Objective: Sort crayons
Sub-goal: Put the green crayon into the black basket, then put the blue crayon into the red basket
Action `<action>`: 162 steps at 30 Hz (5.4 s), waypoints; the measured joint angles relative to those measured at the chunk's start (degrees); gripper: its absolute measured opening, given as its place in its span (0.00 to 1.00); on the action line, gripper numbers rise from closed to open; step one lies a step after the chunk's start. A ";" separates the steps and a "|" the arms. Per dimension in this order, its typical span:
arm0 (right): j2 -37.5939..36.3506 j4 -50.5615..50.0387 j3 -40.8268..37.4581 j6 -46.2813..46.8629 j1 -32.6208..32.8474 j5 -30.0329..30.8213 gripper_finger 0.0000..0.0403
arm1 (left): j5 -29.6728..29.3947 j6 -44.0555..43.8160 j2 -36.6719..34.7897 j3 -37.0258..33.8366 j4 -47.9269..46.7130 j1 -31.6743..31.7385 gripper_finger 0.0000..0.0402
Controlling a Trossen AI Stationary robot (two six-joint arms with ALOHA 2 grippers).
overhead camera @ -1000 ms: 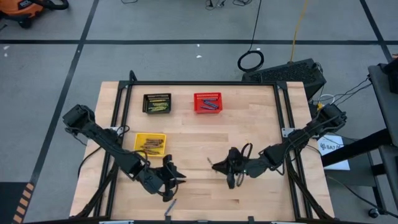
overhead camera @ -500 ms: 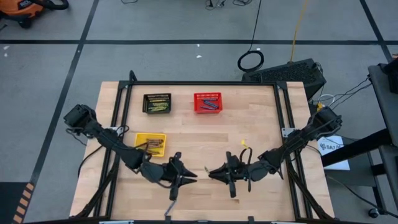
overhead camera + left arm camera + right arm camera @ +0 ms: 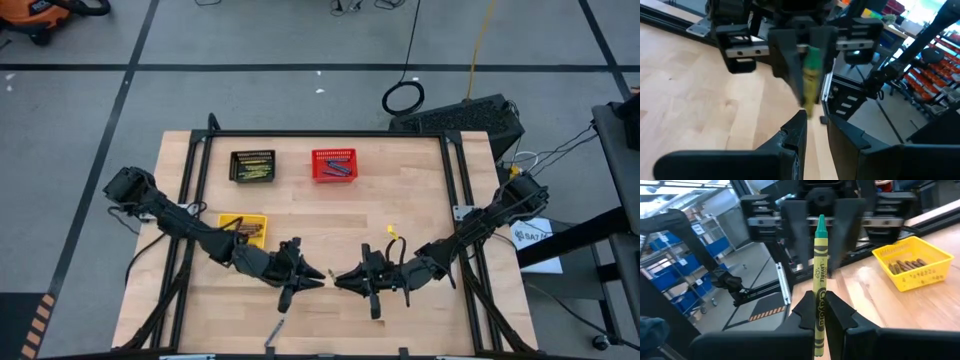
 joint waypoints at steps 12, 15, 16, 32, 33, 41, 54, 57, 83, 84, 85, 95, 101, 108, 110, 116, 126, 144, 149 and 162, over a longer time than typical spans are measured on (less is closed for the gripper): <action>0.00 0.32 0.02 -1.15 -0.97 -0.71 0.00 | 9.39 0.02 0.00 0.02 5.35 4.10 0.20; -0.02 0.32 0.02 -1.16 -1.33 -0.82 0.00 | 9.60 0.01 -0.02 0.02 5.33 4.66 0.20; -0.02 0.26 0.02 -1.15 -1.36 -0.88 0.00 | 9.63 0.00 -0.01 0.02 5.28 4.86 0.20; -0.02 0.24 0.02 -1.13 -2.49 -1.06 0.00 | 9.64 0.02 -0.02 0.02 4.74 6.55 0.20; -0.02 0.24 0.02 -1.14 -2.77 -1.07 0.00 | 9.64 0.02 -0.02 0.02 4.72 6.81 0.20; -0.02 0.21 0.02 -0.06 -4.56 -3.89 0.00 | 9.68 0.62 -0.02 0.04 4.49 8.17 0.20; -0.02 0.00 0.02 -0.06 -4.66 -3.87 0.01 | 10.57 5.13 -0.02 0.06 3.07 8.17 0.03; -0.02 -0.19 0.02 -0.06 -4.66 -3.69 0.03 | 10.91 6.25 -0.09 0.13 1.82 8.17 0.03; -0.04 -7.49 0.09 0.37 -4.63 1.07 0.21 | 9.16 23.22 -14.61 0.00 -58.24 25.95 0.03; -0.04 -7.60 0.09 0.36 -4.63 1.08 0.21 | 9.14 24.12 -14.60 0.00 -60.01 27.22 0.03; -0.04 -7.65 0.09 0.29 -4.66 1.07 0.21 | 9.14 24.76 -14.50 0.00 -61.31 28.48 0.03; -0.04 -10.31 0.07 0.31 -4.66 1.09 0.21 | 9.14 33.36 -14.51 0.00 -65.11 42.13 0.03; -0.04 -11.19 0.07 0.35 -4.66 1.10 0.21 | 9.14 37.58 -14.19 0.02 -66.91 51.54 0.03; -0.02 -11.45 0.05 0.33 -4.72 1.10 0.21 | 9.12 42.17 -14.01 0.04 -66.53 61.30 0.03; -0.02 -11.48 0.04 0.34 -4.77 1.10 0.21 | 9.12 42.56 -13.75 0.04 -66.58 63.85 0.03; -0.02 -11.52 0.03 0.33 -4.87 1.10 0.21 | 9.12 42.58 -11.69 0.04 -66.52 68.74 0.03; -0.02 -12.41 0.02 0.35 -4.87 1.10 0.21 | 7.71 42.56 -6.74 0.04 -66.50 69.67 0.14; -0.02 -12.70 0.02 1.04 -4.88 1.12 0.21 | 14.02 30.44 -7.43 2.49 -85.88 62.34 0.21; -0.02 -12.70 0.02 1.86 -4.90 1.12 0.21 | 14.80 25.95 -8.23 2.50 -87.90 54.14 0.21; -0.02 -12.70 0.02 1.89 -4.90 1.14 0.21 | 16.61 3.83 -8.48 2.51 -88.03 29.47 0.22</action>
